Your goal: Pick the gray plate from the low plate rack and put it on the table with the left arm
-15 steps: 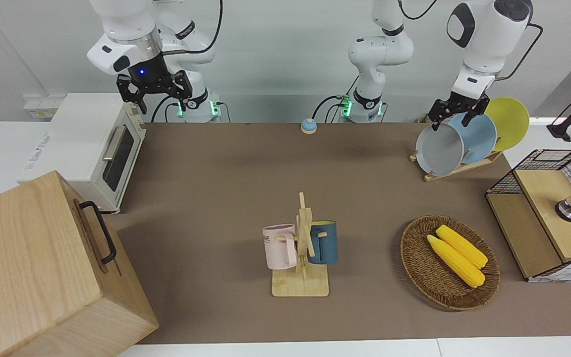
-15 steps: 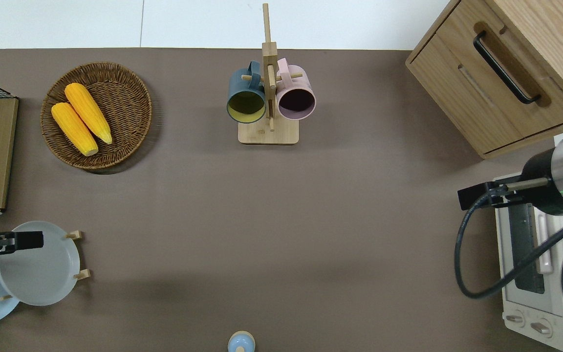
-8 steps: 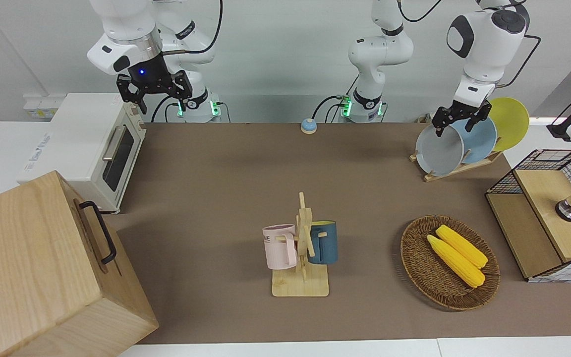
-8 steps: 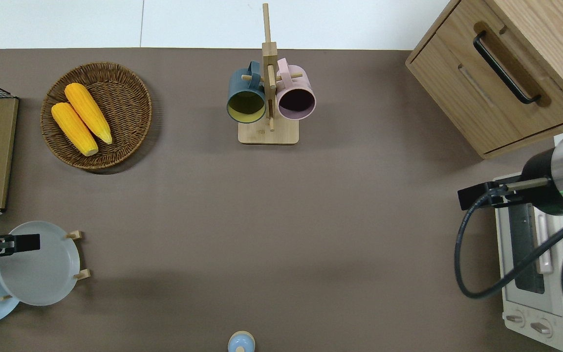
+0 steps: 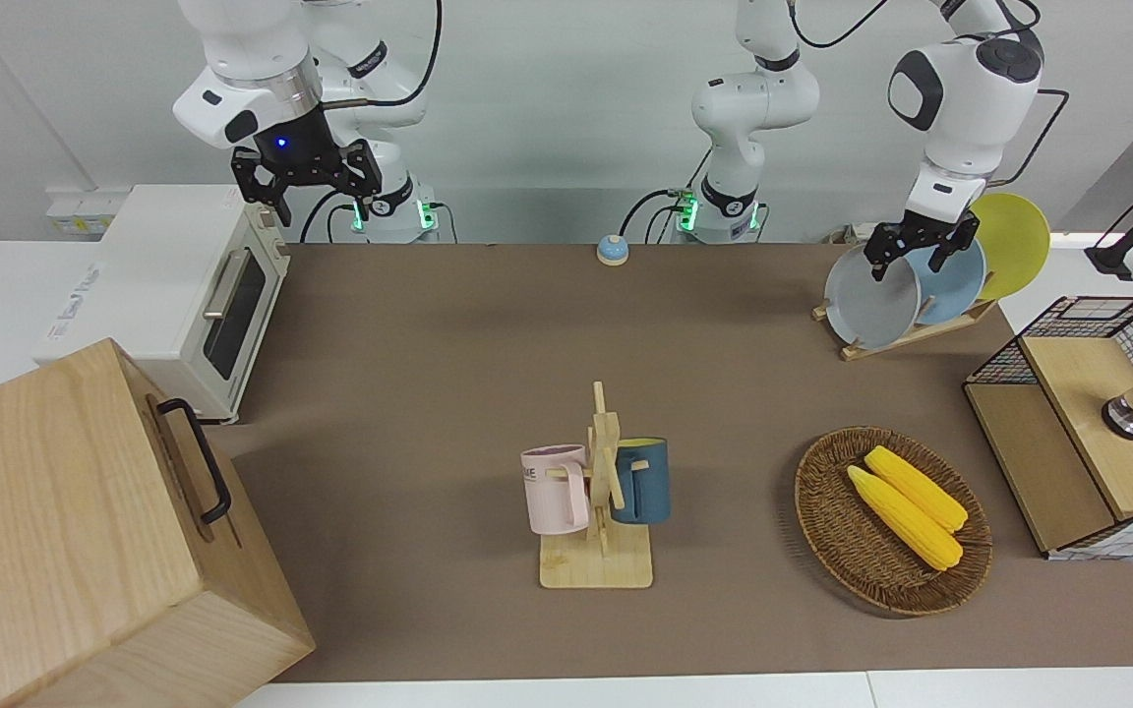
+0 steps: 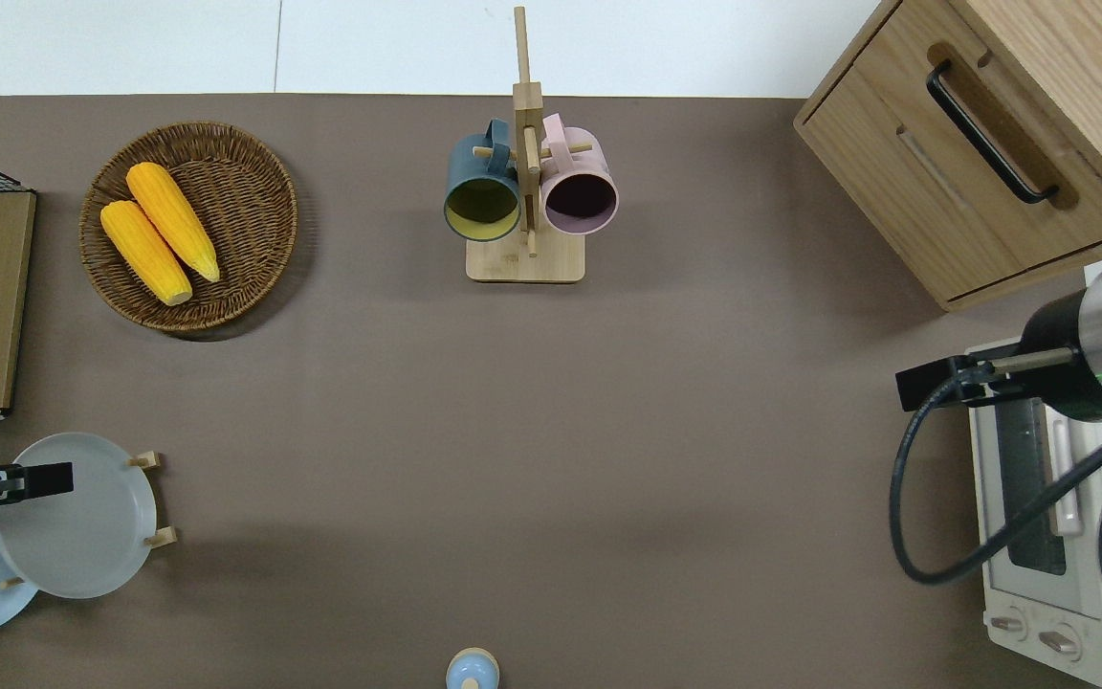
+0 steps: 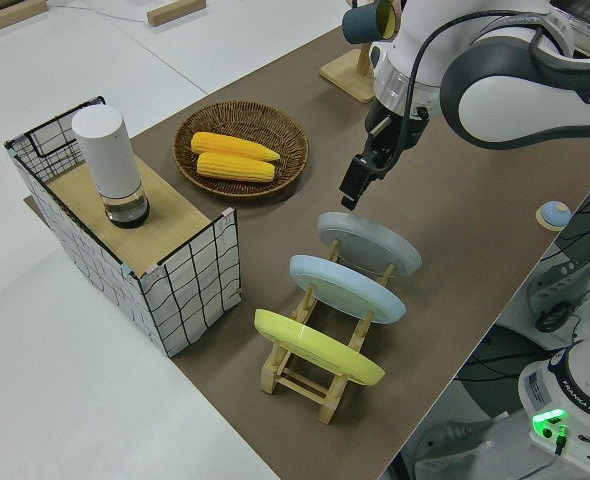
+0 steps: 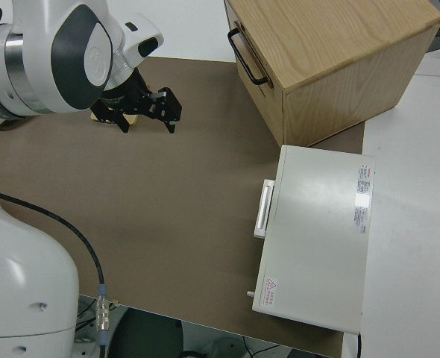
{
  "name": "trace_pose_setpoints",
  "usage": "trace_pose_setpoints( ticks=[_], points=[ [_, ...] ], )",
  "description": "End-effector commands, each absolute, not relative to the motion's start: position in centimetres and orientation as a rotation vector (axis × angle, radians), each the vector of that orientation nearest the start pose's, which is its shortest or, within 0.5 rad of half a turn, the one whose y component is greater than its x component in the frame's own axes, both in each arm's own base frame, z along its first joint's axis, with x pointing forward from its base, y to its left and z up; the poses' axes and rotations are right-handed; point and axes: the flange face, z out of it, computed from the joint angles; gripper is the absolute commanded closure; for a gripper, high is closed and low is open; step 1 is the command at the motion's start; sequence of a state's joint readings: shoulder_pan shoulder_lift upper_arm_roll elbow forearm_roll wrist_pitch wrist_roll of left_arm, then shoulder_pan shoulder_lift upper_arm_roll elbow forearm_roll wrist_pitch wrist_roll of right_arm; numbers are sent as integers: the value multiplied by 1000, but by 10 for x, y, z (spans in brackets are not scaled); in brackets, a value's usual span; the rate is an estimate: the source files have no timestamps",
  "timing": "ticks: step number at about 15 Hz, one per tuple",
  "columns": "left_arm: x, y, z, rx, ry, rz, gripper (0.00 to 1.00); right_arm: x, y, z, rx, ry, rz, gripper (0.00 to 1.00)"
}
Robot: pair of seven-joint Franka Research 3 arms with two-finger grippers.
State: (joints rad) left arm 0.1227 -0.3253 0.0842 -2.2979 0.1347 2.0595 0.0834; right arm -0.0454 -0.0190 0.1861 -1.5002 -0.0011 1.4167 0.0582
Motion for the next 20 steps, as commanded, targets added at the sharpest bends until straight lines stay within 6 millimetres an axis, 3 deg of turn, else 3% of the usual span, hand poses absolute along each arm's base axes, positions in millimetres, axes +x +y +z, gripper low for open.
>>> trace_pose_setpoints(
  ticks=[1, 10, 16, 20],
  points=[
    [437, 108, 471, -3007, -67, -149, 5, 525, 75, 657, -3139, -127, 109, 13],
    [435, 116, 461, -2968, -36, -158, 5, 525, 75, 657, -3139, -127, 109, 13],
    [432, 116, 440, -2970, -30, -172, 5, 525, 75, 657, -3139, -127, 109, 11],
    [431, 119, 436, -2969, -35, -164, 5, 525, 75, 657, -3139, -127, 109, 11]
  ],
)
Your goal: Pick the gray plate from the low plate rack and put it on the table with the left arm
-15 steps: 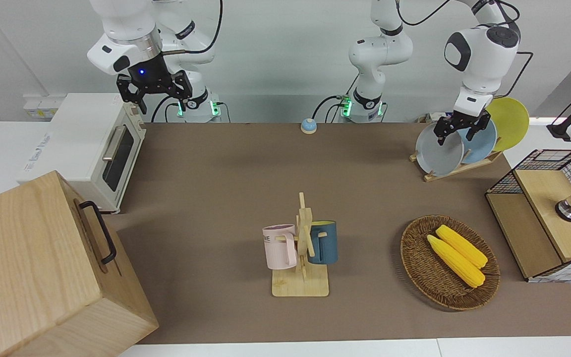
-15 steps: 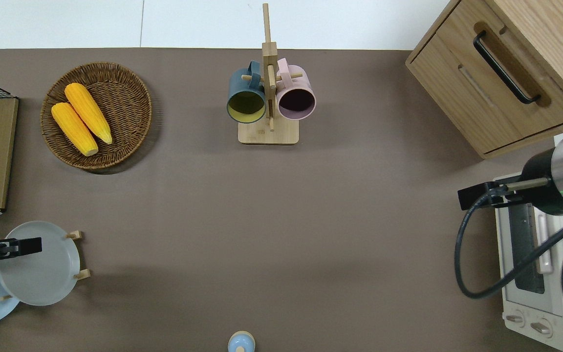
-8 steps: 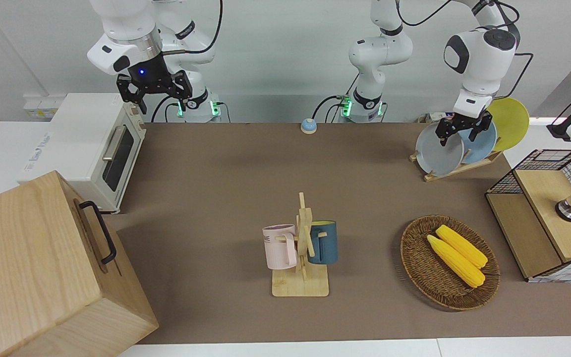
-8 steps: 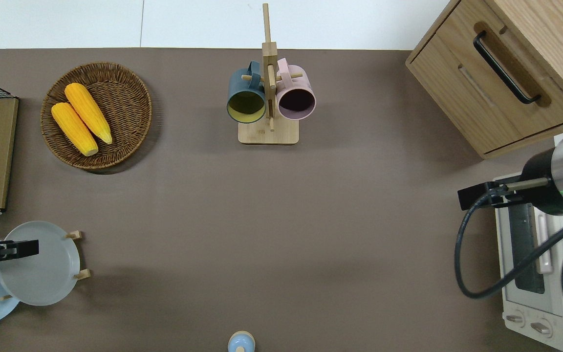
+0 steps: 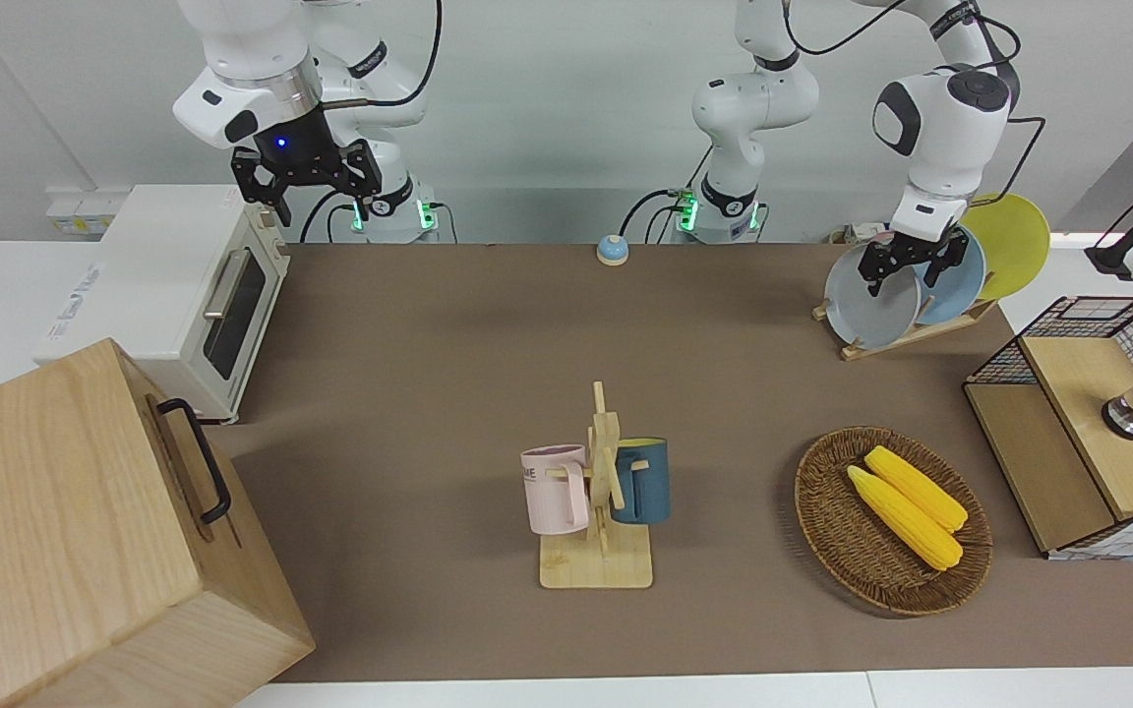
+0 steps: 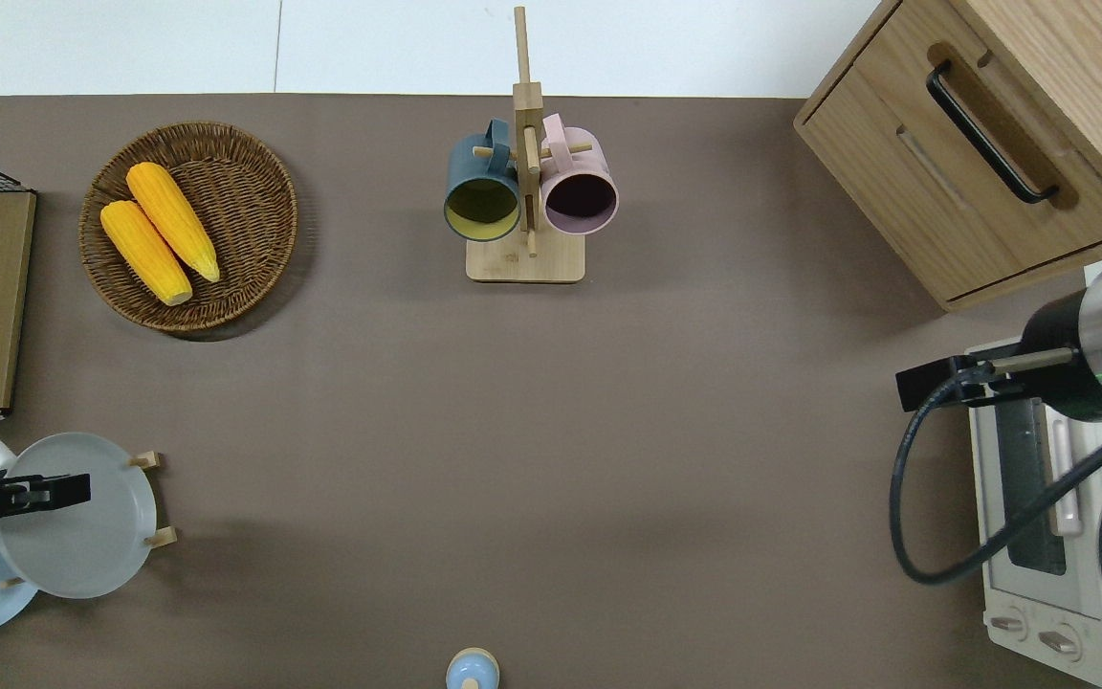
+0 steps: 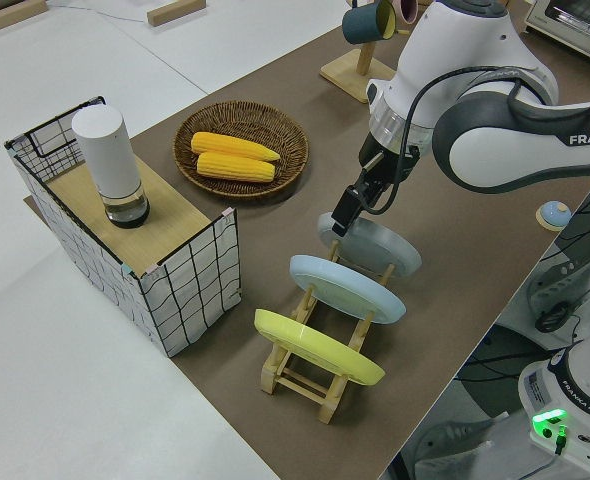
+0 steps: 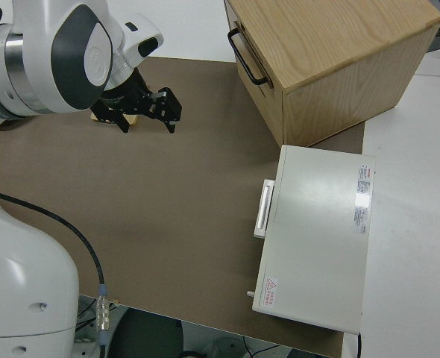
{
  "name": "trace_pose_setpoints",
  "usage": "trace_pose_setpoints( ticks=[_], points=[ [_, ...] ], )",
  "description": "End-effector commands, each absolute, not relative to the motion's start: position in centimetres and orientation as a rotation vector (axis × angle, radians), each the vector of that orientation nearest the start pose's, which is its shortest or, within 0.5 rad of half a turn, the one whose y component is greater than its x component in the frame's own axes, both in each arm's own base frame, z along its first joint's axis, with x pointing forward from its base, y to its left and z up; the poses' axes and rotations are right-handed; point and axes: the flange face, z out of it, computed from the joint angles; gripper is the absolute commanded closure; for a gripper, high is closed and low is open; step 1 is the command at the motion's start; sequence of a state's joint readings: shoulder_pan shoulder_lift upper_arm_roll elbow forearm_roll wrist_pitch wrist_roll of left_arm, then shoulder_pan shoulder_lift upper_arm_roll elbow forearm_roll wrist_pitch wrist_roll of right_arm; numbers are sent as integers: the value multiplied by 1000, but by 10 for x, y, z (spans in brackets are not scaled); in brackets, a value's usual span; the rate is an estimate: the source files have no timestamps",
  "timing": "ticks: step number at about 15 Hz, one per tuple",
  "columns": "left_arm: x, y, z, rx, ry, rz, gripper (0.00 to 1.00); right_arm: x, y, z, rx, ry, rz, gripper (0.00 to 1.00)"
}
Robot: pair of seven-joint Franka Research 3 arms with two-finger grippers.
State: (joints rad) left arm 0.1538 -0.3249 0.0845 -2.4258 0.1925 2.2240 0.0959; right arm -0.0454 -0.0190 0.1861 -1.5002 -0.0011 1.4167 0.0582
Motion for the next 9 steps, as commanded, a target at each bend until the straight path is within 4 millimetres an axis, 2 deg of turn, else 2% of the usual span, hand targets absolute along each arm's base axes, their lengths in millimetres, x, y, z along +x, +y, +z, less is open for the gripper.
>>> trace_pose_setpoints(
  ticks=[1, 5, 6, 9],
  points=[
    [431, 119, 436, -2969, -35, -164, 5, 525, 75, 657, -3139, -124, 109, 11],
    [431, 120, 433, -2971, -36, -153, 38, 525, 75, 657, -3139, -127, 109, 13],
    [431, 120, 433, -2971, -39, -152, 144, 525, 75, 657, -3139, -127, 109, 11],
    [431, 121, 432, -2971, -41, -148, 587, 525, 75, 657, -3139, -127, 109, 11]
  ],
)
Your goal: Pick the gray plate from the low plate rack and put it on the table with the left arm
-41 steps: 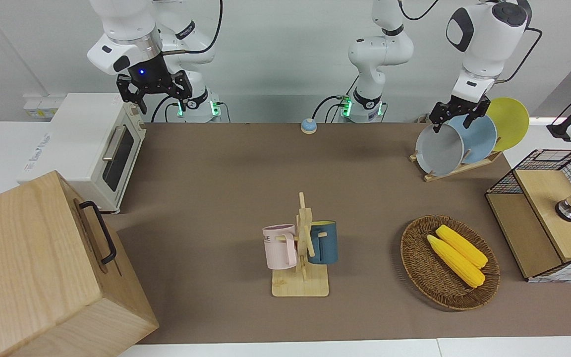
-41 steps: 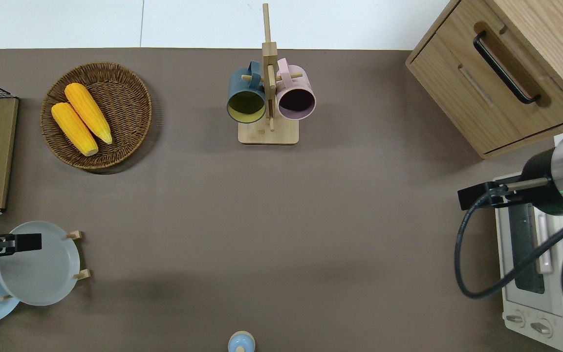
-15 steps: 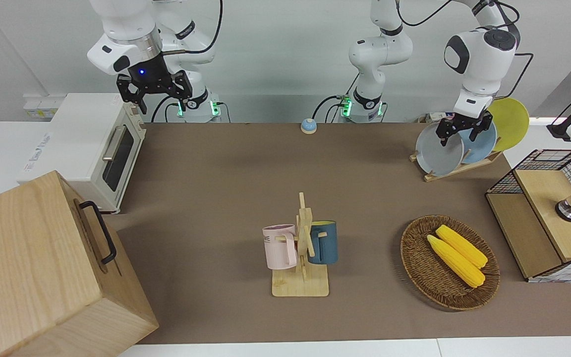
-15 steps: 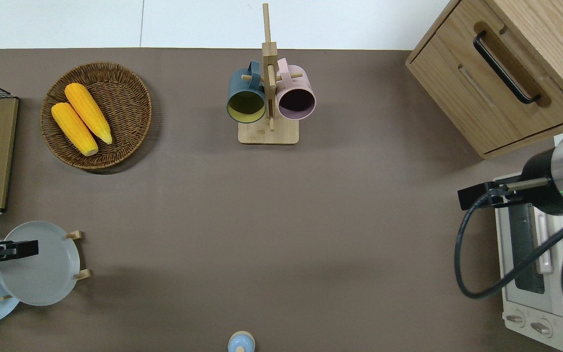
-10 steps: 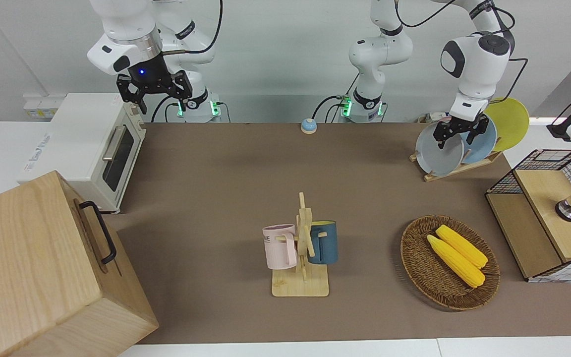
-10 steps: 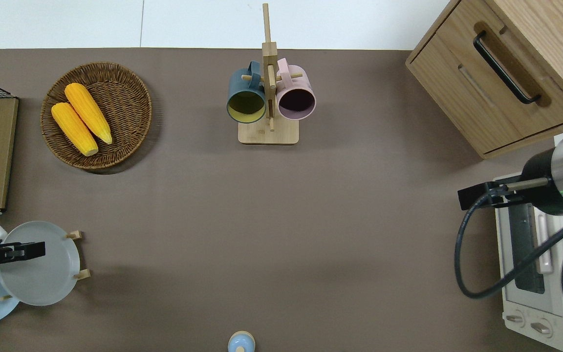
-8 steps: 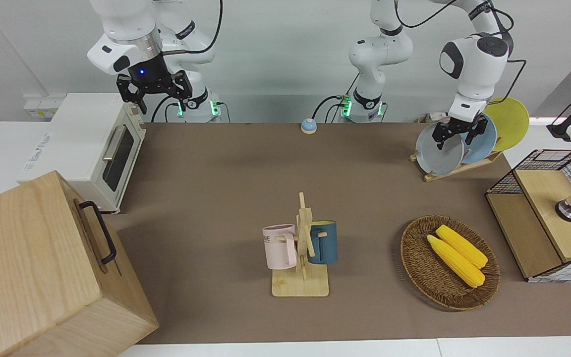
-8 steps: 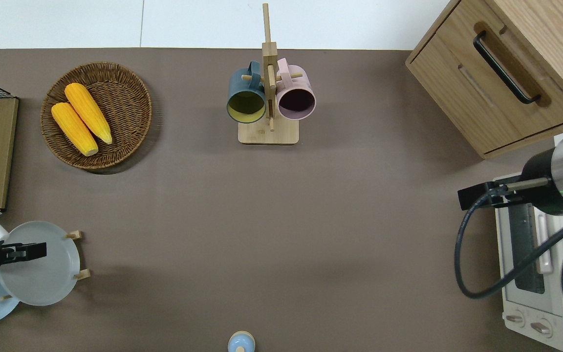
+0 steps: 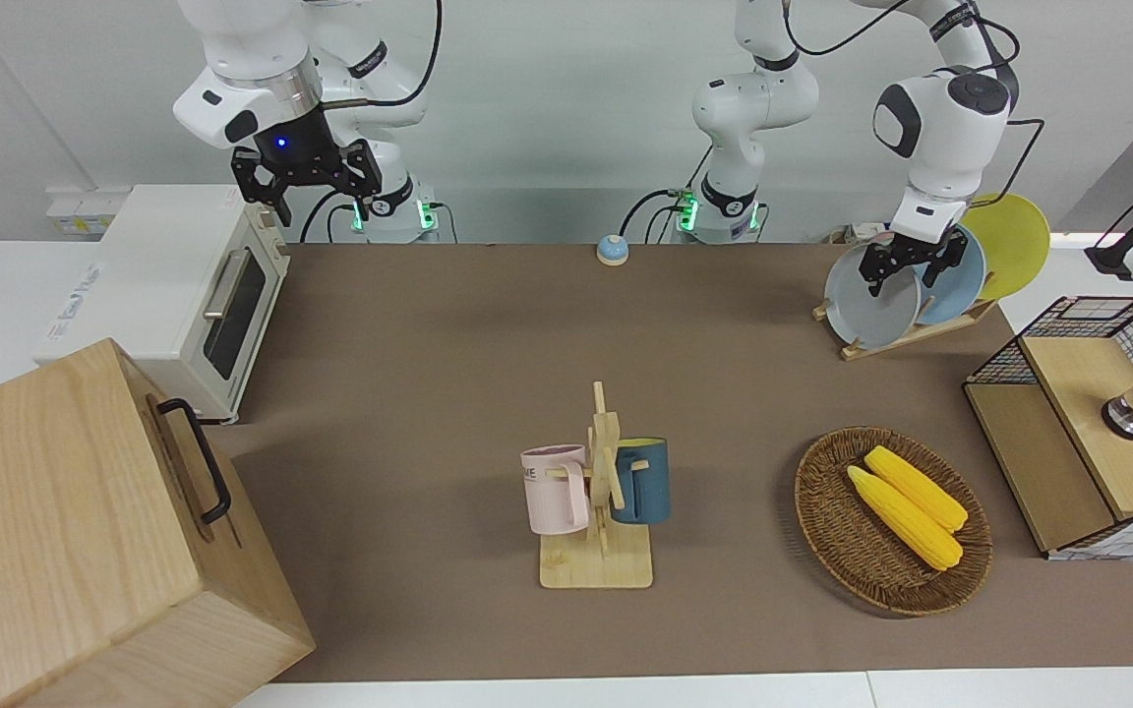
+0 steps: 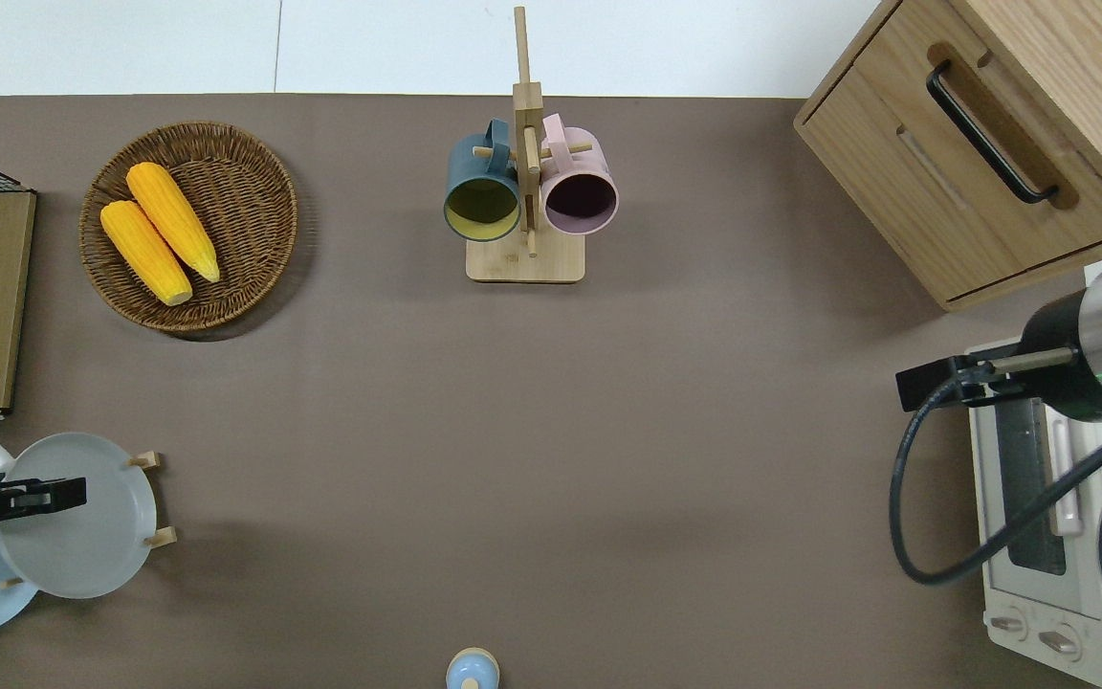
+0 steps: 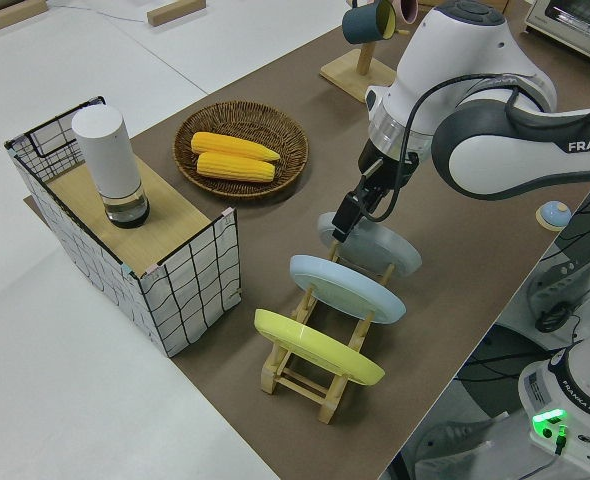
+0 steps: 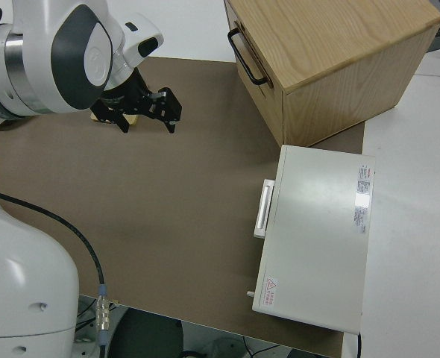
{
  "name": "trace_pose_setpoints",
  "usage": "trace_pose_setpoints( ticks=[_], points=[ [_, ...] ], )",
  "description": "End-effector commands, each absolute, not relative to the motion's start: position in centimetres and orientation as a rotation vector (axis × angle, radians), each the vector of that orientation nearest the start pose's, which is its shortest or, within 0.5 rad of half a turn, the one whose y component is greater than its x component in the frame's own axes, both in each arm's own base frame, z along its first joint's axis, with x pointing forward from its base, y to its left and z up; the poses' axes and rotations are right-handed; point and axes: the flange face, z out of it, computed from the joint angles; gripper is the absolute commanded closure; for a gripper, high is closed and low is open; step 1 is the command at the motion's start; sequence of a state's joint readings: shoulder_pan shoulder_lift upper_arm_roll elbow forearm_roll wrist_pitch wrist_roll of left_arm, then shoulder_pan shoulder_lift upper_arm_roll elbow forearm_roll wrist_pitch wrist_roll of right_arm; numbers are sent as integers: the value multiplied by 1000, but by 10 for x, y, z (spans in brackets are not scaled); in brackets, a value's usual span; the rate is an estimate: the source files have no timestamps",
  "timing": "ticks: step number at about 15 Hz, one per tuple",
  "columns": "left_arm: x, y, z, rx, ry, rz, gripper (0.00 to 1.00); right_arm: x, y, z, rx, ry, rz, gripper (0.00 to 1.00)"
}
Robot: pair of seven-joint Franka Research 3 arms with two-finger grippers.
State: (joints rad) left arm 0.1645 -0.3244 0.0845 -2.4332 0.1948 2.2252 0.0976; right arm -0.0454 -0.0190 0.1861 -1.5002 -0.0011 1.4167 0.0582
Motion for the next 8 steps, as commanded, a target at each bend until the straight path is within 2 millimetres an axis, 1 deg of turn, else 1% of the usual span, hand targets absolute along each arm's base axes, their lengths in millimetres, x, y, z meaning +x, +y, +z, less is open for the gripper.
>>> trace_pose_setpoints(
  ticks=[1, 3, 4, 8],
  points=[
    [431, 121, 433, -2971, -41, -152, 709, 525, 74, 657, -3139, -124, 109, 13],
    [431, 121, 433, -2971, -43, -152, 920, 525, 75, 657, -3139, -127, 109, 11],
    [431, 121, 432, -2971, -41, -150, 999, 525, 75, 657, -3139, -127, 109, 11],
    [431, 121, 433, -2971, -43, -152, 1000, 525, 75, 657, -3139, -127, 109, 11]
  ],
)
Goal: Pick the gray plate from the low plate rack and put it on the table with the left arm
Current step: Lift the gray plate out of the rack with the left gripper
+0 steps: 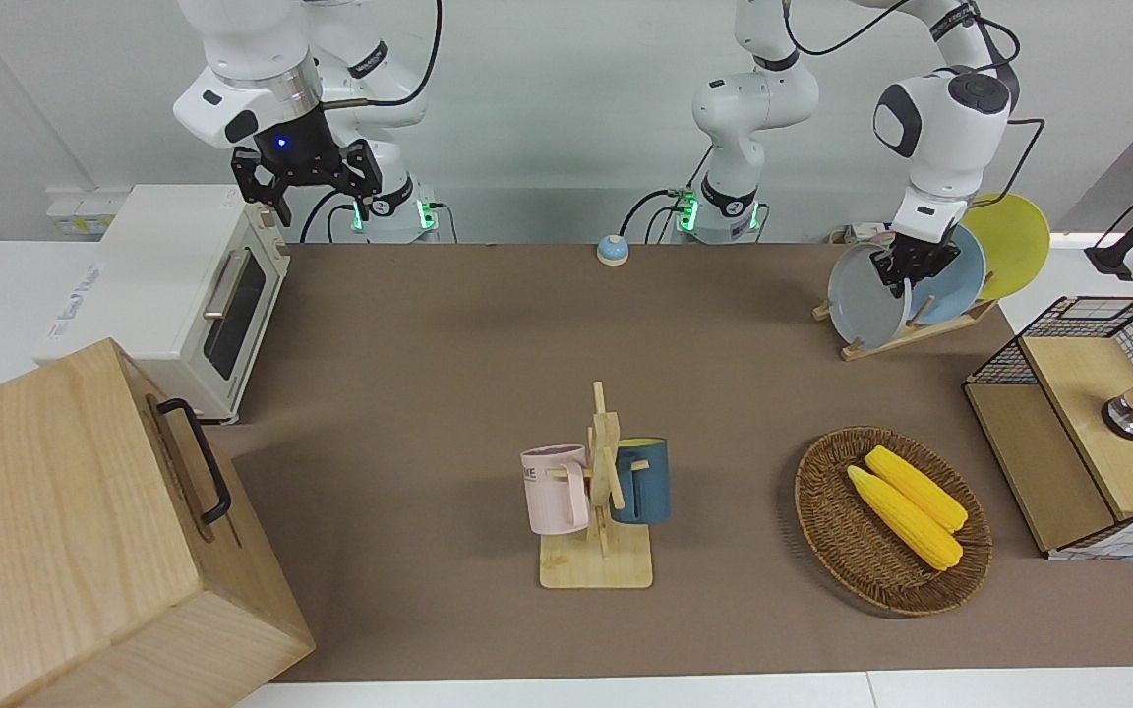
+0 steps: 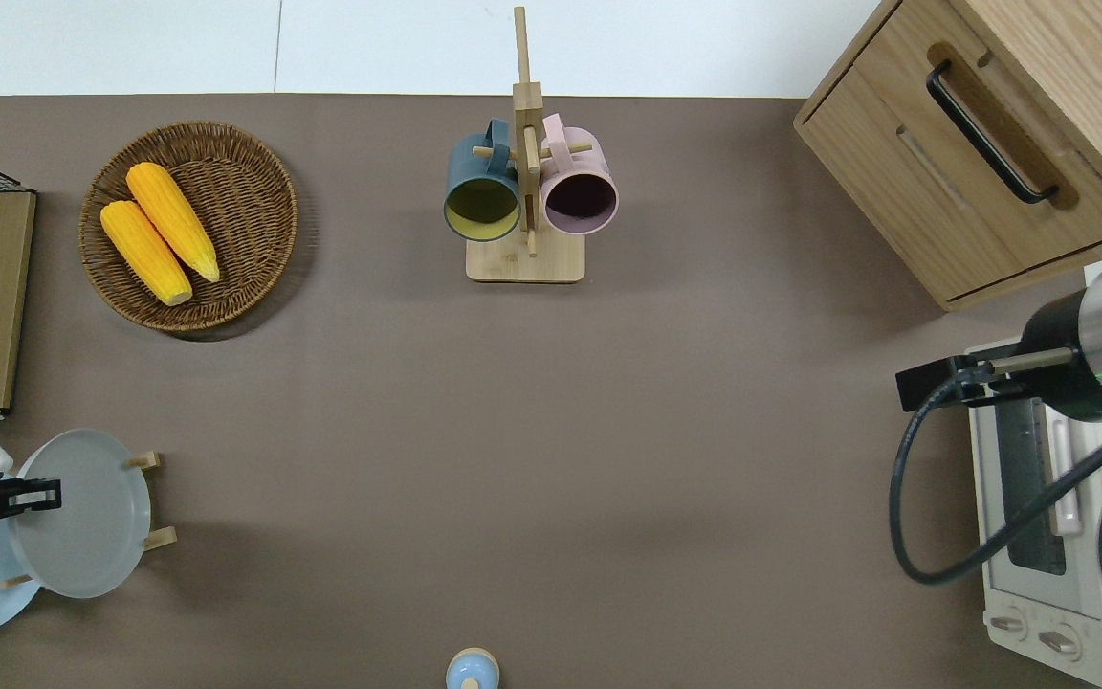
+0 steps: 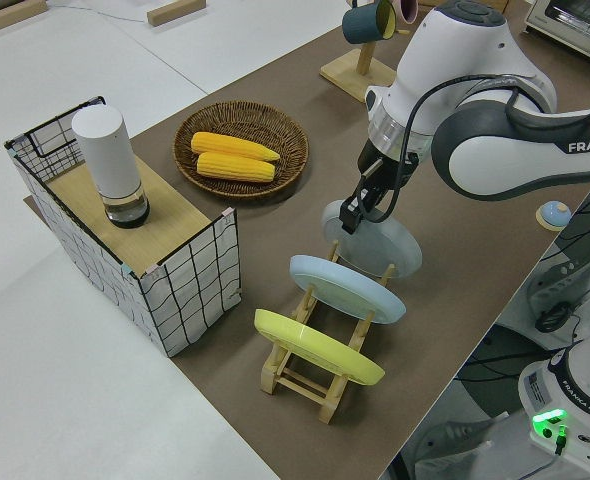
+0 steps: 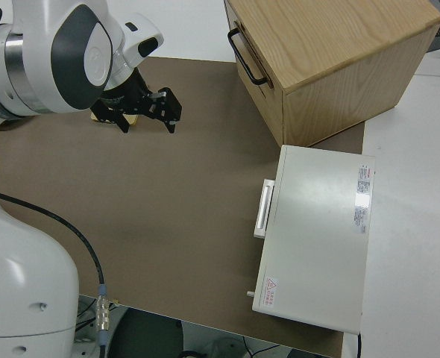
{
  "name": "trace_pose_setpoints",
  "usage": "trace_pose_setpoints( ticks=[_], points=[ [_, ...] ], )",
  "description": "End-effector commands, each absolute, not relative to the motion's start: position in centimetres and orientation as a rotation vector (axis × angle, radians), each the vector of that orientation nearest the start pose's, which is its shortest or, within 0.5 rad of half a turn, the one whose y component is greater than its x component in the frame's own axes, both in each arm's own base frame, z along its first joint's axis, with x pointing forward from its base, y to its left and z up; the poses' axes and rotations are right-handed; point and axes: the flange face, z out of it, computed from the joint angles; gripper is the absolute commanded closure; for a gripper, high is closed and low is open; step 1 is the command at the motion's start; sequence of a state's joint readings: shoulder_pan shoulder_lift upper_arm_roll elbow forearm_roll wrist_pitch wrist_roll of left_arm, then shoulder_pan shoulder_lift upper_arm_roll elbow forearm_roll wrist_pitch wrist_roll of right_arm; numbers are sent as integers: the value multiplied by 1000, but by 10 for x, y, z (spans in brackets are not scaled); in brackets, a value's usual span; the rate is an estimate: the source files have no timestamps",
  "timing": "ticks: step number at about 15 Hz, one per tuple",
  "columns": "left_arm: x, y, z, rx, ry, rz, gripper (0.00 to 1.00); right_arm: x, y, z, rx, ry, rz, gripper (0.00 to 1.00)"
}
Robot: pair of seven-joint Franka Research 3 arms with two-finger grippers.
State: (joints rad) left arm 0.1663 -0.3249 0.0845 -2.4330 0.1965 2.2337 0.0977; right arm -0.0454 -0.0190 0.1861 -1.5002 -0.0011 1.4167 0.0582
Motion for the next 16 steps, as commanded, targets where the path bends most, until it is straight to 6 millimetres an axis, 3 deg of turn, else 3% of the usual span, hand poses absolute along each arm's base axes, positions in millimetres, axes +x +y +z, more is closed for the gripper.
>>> trace_pose_setpoints(
  ticks=[1, 7, 16],
  points=[
    [432, 120, 433, -2971, -41, -152, 1000, 525, 75, 657, -3139, -127, 109, 11],
    [434, 116, 439, -2973, -54, -145, 1000, 525, 75, 657, -3139, -127, 109, 11],
    [444, 101, 491, -2964, -73, -90, 1000, 525, 75, 657, -3139, -127, 109, 13]
  ],
)
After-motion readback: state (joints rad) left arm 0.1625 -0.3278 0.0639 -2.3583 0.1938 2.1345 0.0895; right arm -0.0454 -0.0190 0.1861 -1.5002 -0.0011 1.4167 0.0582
